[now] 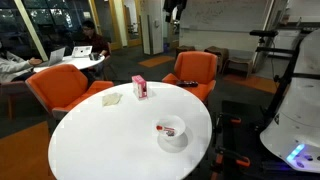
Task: Pick up the marker from the plate and place it on the table
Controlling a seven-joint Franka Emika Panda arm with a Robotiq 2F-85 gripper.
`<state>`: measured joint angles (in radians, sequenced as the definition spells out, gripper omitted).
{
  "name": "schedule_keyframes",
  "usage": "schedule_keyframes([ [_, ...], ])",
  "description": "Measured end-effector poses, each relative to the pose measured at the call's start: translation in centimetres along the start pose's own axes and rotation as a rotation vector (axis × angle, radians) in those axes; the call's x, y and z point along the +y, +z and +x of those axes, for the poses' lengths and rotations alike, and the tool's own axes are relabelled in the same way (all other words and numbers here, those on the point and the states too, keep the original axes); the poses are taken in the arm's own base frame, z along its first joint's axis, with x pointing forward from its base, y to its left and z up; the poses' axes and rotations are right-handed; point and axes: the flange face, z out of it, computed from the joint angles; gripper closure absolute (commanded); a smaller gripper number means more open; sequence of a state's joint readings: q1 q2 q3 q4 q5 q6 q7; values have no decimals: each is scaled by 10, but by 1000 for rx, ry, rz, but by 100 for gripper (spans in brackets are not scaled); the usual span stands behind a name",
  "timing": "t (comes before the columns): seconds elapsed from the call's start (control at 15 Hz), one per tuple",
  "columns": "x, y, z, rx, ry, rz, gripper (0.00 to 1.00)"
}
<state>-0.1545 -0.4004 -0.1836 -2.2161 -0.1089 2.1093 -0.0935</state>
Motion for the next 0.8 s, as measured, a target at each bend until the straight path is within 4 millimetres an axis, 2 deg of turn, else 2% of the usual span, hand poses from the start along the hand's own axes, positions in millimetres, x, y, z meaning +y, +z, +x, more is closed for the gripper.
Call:
schedule_keyframes([
  [0.6,0,2,0,-4,1,3,0],
  [0.67,-3,8,1,-16,-15,15,0],
  [0.8,-18,40,2,-74,-110,62,0],
])
